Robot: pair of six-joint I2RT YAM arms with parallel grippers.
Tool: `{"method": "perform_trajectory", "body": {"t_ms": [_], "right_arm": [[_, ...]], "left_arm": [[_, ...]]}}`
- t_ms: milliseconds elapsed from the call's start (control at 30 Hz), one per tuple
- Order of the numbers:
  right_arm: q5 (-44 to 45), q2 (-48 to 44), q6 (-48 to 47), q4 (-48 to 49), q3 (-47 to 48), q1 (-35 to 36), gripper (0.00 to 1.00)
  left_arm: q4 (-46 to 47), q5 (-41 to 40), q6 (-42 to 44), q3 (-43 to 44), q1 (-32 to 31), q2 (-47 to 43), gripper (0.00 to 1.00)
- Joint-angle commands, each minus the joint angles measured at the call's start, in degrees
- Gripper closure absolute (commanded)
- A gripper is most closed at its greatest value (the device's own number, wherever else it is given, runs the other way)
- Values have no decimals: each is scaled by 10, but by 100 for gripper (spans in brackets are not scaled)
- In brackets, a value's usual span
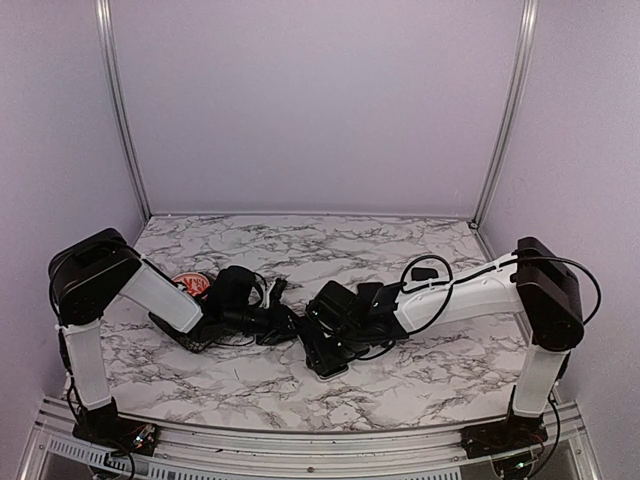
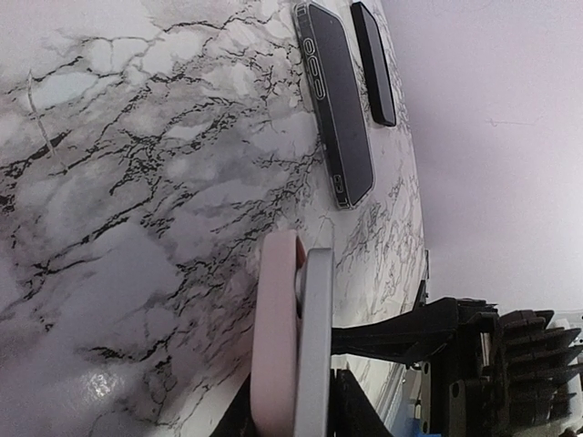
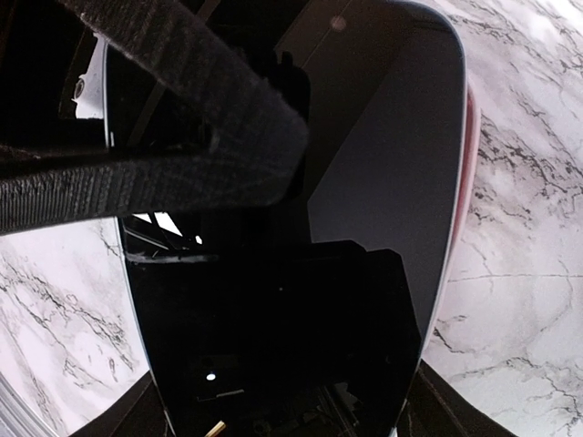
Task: Put the phone into the phone case
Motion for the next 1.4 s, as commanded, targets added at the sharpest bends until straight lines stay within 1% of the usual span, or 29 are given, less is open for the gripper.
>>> {"method": "perform_trajectory", "body": {"t_ms": [0, 67, 133, 167, 200, 333, 400, 467, 533, 633, 733, 800, 833, 967, 1033, 1167, 1233, 1367], "right_arm": [[-9, 5, -6, 73, 6, -6, 51], [-6, -5, -12, 61, 4, -7, 28], [-5, -32, -27, 53, -5, -12, 8], [-9, -50, -37, 53, -14, -17, 3], [-20, -70, -48, 60, -26, -25, 2], [-106, -157, -124, 121, -102, -61, 1], [-145, -201, -158, 163, -144, -78, 1], [-195, -245, -178, 210, -184, -98, 1], [-229, -295, -191, 270, -229, -120, 1], [-222, -367, -196, 364, -302, -148, 1], [-259, -414, -200, 493, -390, -172, 1], [-276, -422, -212, 568, -436, -176, 1], [-286, -421, -221, 586, -446, -177, 1], [-347, -393, -245, 611, -455, -182, 1], [-376, -370, -253, 624, -457, -182, 7], [-408, -319, -280, 612, -444, -183, 25], [-408, -300, -295, 592, -436, -182, 33], [-391, -282, -311, 589, -437, -173, 42]], "left_arm": [[-14, -1, 36, 6, -13, 24, 100], [-14, 0, 49, 1, -14, 15, 100], [-19, 3, 85, -5, -15, -4, 100], [-30, 4, 111, -5, -17, -18, 100], [-52, 1, 149, -2, -21, -34, 100], [-184, -55, 338, 19, -56, -100, 100], [-218, -80, 420, 18, -79, -125, 100], [-232, -93, 470, 11, -97, -141, 100], [-247, -102, 503, 8, -111, -149, 100], [-295, -131, 548, 30, -136, -143, 100], [-326, -172, 588, 49, -159, -134, 98], [-330, -192, 595, 55, -168, -131, 98], [-331, -195, 596, 59, -170, -130, 97], [-348, -209, 606, 70, -172, -131, 97], [-359, -210, 612, 74, -173, -132, 97], [-373, -216, 617, 86, -174, -128, 98], [-383, -217, 617, 93, -175, -126, 98], [-389, -224, 616, 93, -176, -132, 98]]}}
